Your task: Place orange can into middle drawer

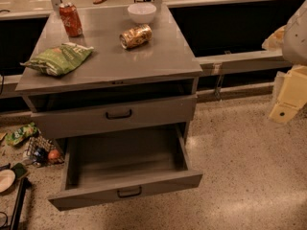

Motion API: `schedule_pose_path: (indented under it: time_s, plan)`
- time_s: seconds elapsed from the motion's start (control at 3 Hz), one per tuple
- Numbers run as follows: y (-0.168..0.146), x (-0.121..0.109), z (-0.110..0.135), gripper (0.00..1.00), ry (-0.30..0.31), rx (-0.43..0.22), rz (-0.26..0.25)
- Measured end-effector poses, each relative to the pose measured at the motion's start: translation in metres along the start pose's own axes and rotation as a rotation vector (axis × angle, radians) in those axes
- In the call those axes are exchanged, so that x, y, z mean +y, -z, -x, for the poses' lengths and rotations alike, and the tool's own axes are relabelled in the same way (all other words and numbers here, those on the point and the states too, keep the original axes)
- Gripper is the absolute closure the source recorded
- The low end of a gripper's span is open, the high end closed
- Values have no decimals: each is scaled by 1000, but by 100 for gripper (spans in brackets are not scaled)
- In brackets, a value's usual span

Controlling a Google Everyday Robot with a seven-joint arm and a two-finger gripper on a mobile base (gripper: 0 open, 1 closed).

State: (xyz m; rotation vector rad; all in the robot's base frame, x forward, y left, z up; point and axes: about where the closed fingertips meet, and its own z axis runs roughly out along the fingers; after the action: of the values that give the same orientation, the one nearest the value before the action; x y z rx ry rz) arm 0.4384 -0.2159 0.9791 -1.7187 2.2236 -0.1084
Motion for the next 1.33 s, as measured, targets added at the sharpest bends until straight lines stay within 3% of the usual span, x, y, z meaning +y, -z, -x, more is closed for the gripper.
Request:
schedule_pose_path:
  time_s: [0.33, 0.67, 1.0, 1.33]
  plan:
    - [0, 0, 0, 0, 0, 0, 0]
    - [-10, -32, 22, 0, 24, -93, -44]
    - [-46, -99, 55, 0, 109, -206, -59]
    - [-97, -152, 77, 0, 182, -211, 6]
